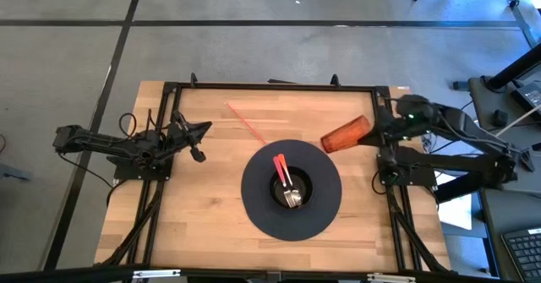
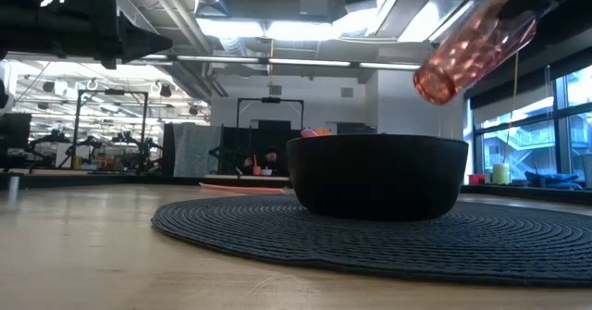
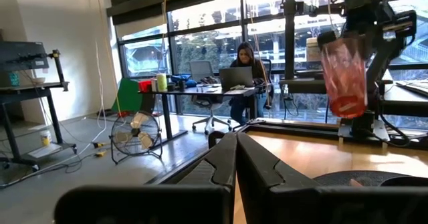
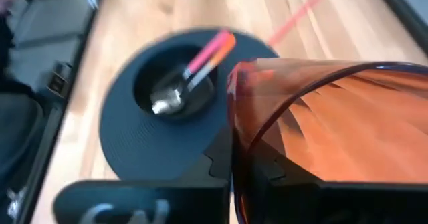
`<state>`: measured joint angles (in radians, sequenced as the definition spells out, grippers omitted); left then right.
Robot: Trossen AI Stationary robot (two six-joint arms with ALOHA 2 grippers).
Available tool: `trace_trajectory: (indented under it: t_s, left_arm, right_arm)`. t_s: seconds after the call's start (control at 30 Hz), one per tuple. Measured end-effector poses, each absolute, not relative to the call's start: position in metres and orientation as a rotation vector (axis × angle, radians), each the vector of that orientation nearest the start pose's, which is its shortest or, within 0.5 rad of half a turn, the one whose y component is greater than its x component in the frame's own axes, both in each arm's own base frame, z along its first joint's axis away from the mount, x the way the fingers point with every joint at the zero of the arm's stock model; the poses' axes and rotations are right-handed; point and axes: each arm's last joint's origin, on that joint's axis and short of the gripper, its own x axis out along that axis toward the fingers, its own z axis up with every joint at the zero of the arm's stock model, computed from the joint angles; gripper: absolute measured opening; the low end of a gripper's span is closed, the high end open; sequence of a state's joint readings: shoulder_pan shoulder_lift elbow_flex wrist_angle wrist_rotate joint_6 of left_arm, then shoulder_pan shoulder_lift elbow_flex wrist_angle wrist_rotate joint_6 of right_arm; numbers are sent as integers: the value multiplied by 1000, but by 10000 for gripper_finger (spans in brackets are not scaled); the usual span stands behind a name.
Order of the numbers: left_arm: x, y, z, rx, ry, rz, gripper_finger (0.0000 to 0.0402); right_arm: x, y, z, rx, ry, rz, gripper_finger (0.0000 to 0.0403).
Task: Pick & Place Utensil
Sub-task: Put the orange cup on the black mat to the top right of the black bowl
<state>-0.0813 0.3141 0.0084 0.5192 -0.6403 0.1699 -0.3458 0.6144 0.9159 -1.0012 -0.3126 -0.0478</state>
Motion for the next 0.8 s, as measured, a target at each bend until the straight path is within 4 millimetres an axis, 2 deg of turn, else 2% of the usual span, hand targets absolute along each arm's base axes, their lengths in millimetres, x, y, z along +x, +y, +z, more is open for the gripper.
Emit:
trace_trajectory:
  t_s: [0.2,0.37,0.43,0.8]
  left_arm:
    - [110,10,188,81,-148,632,6]
    - [110,10,188,80,-148,634,6]
    - [110,10,188,80,-148,634,6]
    - [110,10,188,79,-148,634,6]
  right_arm:
    - [113,-31,341,186,831,-16,10]
    - [124,-33,349,159,1025,-148,10]
    - [130,-31,346,152,1101,-157,10]
    - [181,-3,317,31,1304,51,10]
